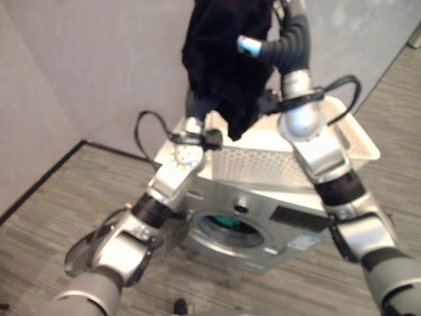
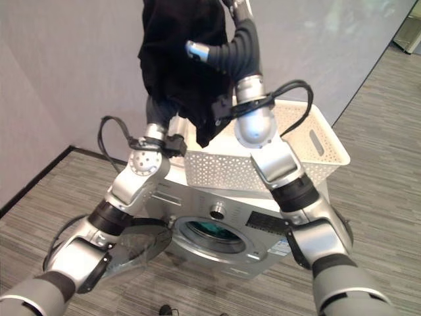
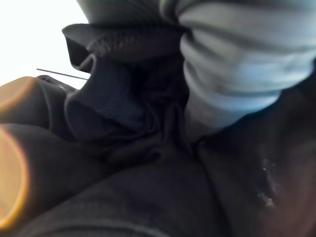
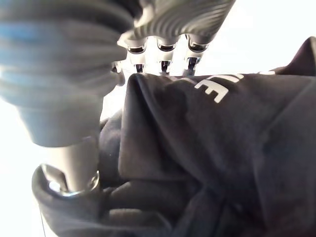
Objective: Grab the laundry basket,head to the washer,open it,put in the laundry and shut it.
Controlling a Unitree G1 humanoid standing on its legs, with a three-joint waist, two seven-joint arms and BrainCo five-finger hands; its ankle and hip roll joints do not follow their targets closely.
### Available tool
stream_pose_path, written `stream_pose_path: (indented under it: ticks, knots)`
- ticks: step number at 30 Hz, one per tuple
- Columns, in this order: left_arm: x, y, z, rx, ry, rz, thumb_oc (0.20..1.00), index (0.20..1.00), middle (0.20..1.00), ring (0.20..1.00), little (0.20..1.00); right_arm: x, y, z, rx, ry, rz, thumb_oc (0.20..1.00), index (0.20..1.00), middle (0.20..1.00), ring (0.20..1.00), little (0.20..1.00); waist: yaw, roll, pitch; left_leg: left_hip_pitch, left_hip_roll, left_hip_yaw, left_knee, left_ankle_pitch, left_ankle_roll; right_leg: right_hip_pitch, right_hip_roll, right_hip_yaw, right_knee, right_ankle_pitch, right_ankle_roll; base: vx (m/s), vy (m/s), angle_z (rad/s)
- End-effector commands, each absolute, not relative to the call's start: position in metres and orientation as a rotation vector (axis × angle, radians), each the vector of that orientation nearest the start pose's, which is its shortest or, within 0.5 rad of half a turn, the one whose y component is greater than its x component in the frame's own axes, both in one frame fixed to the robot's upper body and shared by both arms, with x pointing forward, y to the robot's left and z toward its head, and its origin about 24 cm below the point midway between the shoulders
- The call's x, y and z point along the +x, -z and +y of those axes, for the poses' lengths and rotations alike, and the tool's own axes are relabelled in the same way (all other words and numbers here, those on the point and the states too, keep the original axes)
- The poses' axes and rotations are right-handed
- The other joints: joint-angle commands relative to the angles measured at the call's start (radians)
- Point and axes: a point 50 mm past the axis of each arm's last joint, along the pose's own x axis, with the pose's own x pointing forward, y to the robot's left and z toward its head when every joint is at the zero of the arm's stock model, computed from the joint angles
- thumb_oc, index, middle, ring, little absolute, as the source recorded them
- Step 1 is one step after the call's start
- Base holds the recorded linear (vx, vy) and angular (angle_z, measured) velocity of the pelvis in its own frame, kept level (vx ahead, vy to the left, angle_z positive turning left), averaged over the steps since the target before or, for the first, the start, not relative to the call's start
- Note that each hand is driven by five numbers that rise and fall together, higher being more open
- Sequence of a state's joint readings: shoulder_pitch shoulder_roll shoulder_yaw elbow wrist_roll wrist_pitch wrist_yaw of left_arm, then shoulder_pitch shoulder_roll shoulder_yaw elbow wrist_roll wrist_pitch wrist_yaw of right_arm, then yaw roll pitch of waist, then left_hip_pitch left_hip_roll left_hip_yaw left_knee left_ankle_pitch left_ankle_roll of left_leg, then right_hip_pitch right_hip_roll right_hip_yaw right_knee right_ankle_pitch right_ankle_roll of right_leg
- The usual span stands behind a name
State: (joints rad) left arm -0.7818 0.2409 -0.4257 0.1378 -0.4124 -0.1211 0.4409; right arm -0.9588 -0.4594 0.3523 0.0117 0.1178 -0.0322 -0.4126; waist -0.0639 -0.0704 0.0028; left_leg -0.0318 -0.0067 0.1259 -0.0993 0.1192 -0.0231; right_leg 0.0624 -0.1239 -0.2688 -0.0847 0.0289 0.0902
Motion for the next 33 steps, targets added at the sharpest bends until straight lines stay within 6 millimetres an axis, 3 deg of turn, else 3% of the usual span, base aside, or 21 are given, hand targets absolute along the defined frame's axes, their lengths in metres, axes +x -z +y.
stream_pose_path:
  ticks: [1, 6, 15, 18, 20, 22, 24, 26, 28, 29, 33]
  knots:
    - [0.332, -0.261, 0.064, -0.141, 0.133, -0.729, 0.200, 0.200, 0.200, 0.200, 0.200, 0.300, -0.341, -0.114, -0.178, 0.080, -1.122, 1.000, 1.000, 1.000, 1.000, 1.000, 0.030, 0.024, -0.040, 0.117, 0.019, 0.018, 0.012, -0.199, -0.008, -0.012, 0.002, -0.030, 0.088, -0.044, 0.043, 0.00, 0.000, 0.00]
    - [0.328, -0.262, 0.075, -0.117, 0.075, -0.771, 0.200, 0.200, 0.200, 0.200, 0.200, 0.291, -0.339, -0.131, -0.174, 0.244, -1.179, 1.000, 1.000, 1.000, 1.000, 1.000, 0.030, 0.031, -0.039, 0.117, 0.019, 0.016, 0.012, -0.201, -0.005, -0.011, 0.002, -0.031, 0.088, -0.047, 0.043, 0.00, 0.000, 0.00]
    - [0.319, -0.254, 0.107, -0.093, -0.034, -0.804, 0.200, 0.200, 0.200, 0.200, 0.200, 0.284, -0.313, -0.170, -0.177, 0.449, -1.130, 1.000, 1.000, 1.000, 1.000, 1.000, 0.029, 0.041, -0.043, 0.124, 0.019, 0.016, 0.012, -0.207, -0.002, -0.006, 0.002, -0.031, 0.087, -0.052, 0.043, 0.00, 0.000, 0.00]
    - [0.307, -0.246, 0.137, -0.048, -0.101, -0.832, 0.200, 0.200, 0.200, 0.200, 0.200, 0.278, -0.293, -0.199, -0.247, 0.547, -1.078, 1.000, 1.000, 1.000, 1.000, 1.000, 0.029, 0.047, -0.042, 0.126, 0.020, 0.016, 0.012, -0.208, -0.003, -0.003, 0.003, -0.028, 0.083, -0.052, 0.043, 0.00, 0.000, 0.00]
    - [0.304, -0.245, 0.143, -0.039, -0.114, -0.840, 0.200, 0.200, 0.200, 0.200, 0.200, 0.275, -0.292, -0.202, -0.264, 0.558, -1.084, 1.000, 1.000, 1.000, 1.000, 1.000, 0.029, 0.048, -0.044, 0.127, 0.020, 0.016, 0.012, -0.208, -0.003, -0.002, 0.003, -0.028, 0.081, -0.052, 0.043, 0.00, 0.000, 0.00]
    - [0.298, -0.242, 0.154, -0.020, -0.143, -0.853, 0.200, 0.200, 0.200, 0.200, 0.200, 0.266, -0.292, -0.212, -0.324, 0.604, -1.109, 1.000, 1.000, 1.000, 1.000, 1.000, 0.030, 0.050, -0.045, 0.127, 0.020, 0.014, 0.012, -0.208, -0.003, 0.000, 0.003, -0.028, 0.080, -0.052, 0.043, 0.00, 0.000, 0.00]
    - [0.290, -0.238, 0.169, -0.001, -0.182, -0.863, 0.200, 0.200, 0.200, 0.200, 0.200, 0.248, -0.303, -0.229, -0.506, 0.732, -1.195, 1.000, 1.000, 1.000, 1.000, 1.000, 0.028, 0.048, -0.050, 0.127, 0.021, 0.012, 0.012, -0.208, -0.004, 0.002, 0.005, -0.029, 0.078, -0.053, 0.044, 0.00, 0.000, 0.00]
    - [0.290, -0.237, 0.169, -0.003, -0.181, -0.861, 0.200, 0.200, 0.200, 0.200, 0.200, 0.247, -0.302, -0.229, -0.511, 0.734, -1.194, 1.000, 1.000, 1.000, 1.000, 1.000, 0.030, 0.049, -0.052, 0.127, 0.021, 0.012, 0.012, -0.208, -0.004, 0.002, 0.005, -0.030, 0.078, -0.053, 0.044, 0.00, 0.000, 0.00]
    - [0.279, -0.232, 0.198, 0.047, -0.290, -0.866, 0.200, 0.200, 0.200, 0.200, 0.200, 0.216, -0.324, -0.262, -0.762, 0.999, -1.285, 1.000, 1.000, 1.000, 1.000, 1.000, 0.013, 0.042, -0.057, 0.126, 0.022, 0.013, 0.012, -0.211, -0.007, -0.002, 0.008, -0.021, 0.077, -0.050, 0.049, 0.00, 0.000, 0.00]
    - [0.278, -0.231, 0.197, 0.045, -0.287, -0.864, 0.200, 0.200, 0.200, 0.200, 0.200, 0.215, -0.323, -0.262, -0.765, 1.002, -1.283, 1.000, 1.000, 1.000, 1.000, 1.000, 0.016, 0.043, -0.060, 0.126, 0.022, 0.014, 0.012, -0.211, -0.007, -0.003, 0.008, -0.021, 0.077, -0.050, 0.049, 0.01, 0.009, -0.08]
    - [0.262, -0.226, 0.225, 0.118, -0.413, -0.875, 0.200, 0.200, 0.200, 0.200, 0.200, 0.192, -0.314, -0.301, -0.921, 1.270, -1.174, 1.000, 1.000, 1.000, 1.000, 1.000, -0.012, 0.044, -0.062, 0.128, 0.023, 0.025, 0.012, -0.219, -0.004, -0.011, 0.011, -0.004, 0.079, -0.047, 0.053, 0.00, 0.007, -0.17]
